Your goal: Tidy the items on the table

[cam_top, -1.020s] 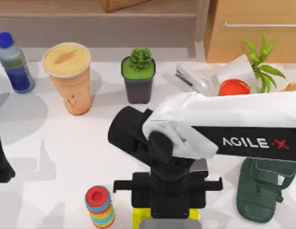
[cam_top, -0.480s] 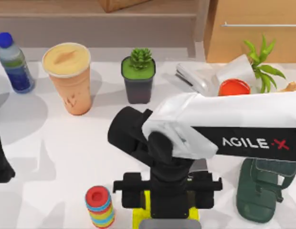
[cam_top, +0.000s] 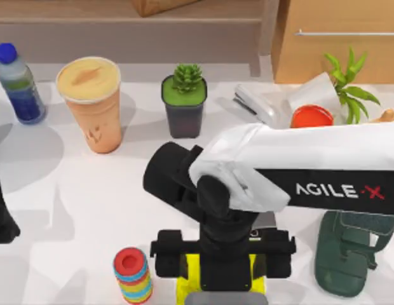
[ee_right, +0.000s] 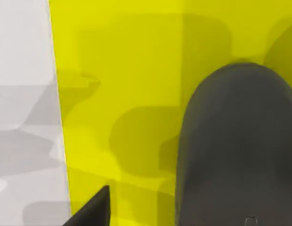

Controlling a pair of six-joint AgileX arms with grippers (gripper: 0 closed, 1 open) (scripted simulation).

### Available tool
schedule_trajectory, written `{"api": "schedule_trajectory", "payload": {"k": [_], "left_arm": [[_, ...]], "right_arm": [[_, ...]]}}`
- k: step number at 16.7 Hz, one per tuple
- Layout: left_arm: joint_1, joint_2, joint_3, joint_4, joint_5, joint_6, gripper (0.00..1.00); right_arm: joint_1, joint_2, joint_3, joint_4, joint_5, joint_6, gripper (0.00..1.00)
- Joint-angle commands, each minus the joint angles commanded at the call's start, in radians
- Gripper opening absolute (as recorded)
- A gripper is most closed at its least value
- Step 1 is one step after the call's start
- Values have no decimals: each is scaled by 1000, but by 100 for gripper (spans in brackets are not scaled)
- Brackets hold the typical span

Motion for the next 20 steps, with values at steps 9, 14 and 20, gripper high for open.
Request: {"api": "schedule_trajectory", "payload": {"k": [9, 14, 20], "left_arm": [[0, 0, 0, 0, 0, 0, 100], [0, 0, 0, 0, 0, 0, 100], [0, 0, 0, 0, 0, 0, 100]], "right_arm": [[-59, 10, 95, -55, 16, 347, 100], [-102, 75, 187, -118, 3, 893, 100], [-182, 147, 287, -208, -23, 1732, 100]]}}
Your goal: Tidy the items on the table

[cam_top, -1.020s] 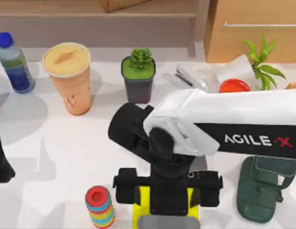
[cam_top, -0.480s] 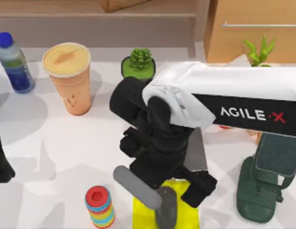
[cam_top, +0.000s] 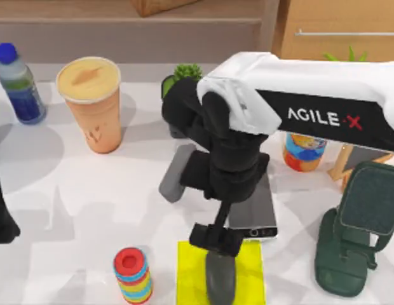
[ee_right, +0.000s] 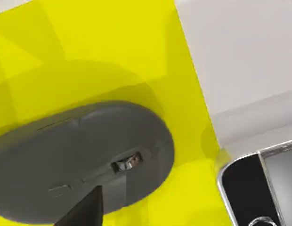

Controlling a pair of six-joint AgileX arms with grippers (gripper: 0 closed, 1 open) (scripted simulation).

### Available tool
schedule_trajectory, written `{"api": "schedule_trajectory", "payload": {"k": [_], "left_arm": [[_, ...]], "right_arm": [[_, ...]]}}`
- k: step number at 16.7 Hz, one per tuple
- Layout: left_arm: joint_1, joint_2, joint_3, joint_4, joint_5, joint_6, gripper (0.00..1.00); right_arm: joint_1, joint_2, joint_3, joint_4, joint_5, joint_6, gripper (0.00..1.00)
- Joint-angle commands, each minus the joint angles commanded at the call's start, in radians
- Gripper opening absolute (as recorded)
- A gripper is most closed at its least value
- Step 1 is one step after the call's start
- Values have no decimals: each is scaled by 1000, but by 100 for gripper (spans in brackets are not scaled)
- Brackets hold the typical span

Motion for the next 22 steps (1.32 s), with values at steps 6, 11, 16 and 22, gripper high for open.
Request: {"api": "schedule_trajectory", "payload": {"k": [6, 11, 16, 22], "left_arm": [[0, 0, 0, 0, 0, 0, 100], [0, 0, 0, 0, 0, 0, 100], [0, 0, 0, 0, 0, 0, 100], [0, 0, 0, 0, 0, 0, 100]], "right_arm": [[-94, 35, 76, -58, 4, 686, 100], [-141, 18, 132, -66, 25, 980, 100], [-148, 12, 145, -65, 30, 1027, 100], [-146, 31, 103, -4, 30, 1030, 100]]}}
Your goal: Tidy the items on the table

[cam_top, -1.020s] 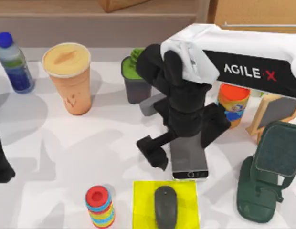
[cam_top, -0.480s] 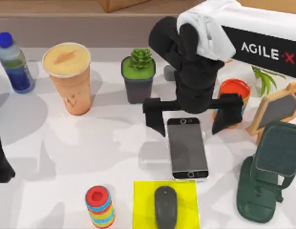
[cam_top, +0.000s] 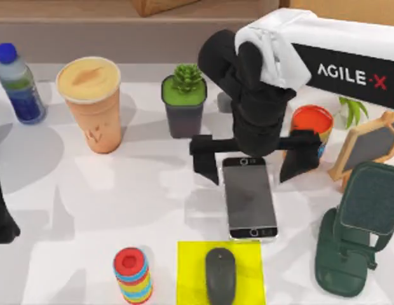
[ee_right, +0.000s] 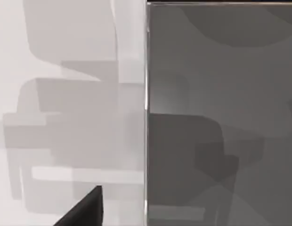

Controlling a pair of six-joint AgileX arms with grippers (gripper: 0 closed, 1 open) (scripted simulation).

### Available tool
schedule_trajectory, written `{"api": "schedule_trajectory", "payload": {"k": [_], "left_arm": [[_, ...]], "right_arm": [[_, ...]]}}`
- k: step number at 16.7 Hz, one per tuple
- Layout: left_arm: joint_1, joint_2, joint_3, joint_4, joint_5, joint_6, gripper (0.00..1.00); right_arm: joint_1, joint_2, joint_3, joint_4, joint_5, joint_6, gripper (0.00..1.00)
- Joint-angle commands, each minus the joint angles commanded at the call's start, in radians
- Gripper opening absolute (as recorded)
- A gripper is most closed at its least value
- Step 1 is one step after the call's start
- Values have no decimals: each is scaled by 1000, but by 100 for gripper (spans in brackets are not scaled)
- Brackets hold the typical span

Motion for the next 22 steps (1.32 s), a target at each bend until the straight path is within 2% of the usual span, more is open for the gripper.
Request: {"api": "schedule_trajectory", "payload": {"k": [6, 11, 22], "left_arm": [[0, 0, 0, 0, 0, 0, 100], [0, 0, 0, 0, 0, 0, 100], [0, 0, 0, 0, 0, 0, 100]], "right_arm": [[0, 51, -114, 165, 0, 1, 100], [0, 55, -123, 178, 0, 1, 100], [0, 55, -123, 178, 0, 1, 17]]}}
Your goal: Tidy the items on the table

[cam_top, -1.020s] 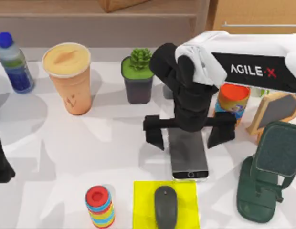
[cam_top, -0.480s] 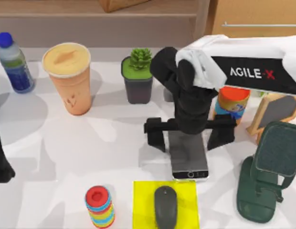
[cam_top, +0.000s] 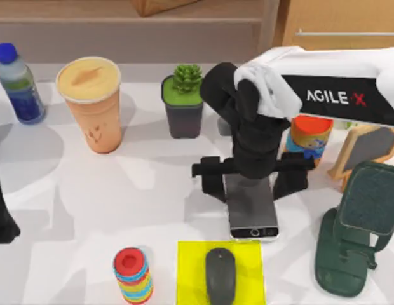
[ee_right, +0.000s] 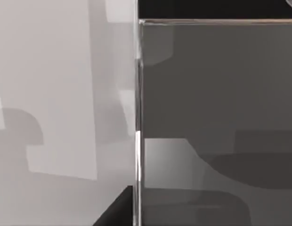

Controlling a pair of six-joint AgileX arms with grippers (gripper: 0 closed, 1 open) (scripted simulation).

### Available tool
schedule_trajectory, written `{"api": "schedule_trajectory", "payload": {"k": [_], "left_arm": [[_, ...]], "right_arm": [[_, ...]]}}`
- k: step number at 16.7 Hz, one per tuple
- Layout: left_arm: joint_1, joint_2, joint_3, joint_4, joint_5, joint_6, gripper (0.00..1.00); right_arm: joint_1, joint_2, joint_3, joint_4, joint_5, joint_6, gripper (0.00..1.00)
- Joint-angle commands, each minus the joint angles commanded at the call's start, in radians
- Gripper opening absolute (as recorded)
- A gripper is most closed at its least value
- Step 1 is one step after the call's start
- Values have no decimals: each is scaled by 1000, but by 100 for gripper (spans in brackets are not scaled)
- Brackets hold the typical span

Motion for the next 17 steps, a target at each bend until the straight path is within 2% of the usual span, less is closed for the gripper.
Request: {"api": "schedule_trajectory", "payload": {"k": [2, 3, 12, 17], "left_arm": [[0, 0, 0, 0, 0, 0, 100], [0, 0, 0, 0, 0, 0, 100], [0, 0, 0, 0, 0, 0, 100], [0, 0, 0, 0, 0, 0, 100]], "right_arm": [[0, 0, 0, 0, 0, 0, 2], [0, 0, 0, 0, 0, 0, 0], [0, -14, 2, -9, 5, -2, 0], [0, -47, 55, -97, 4, -4, 0]]}}
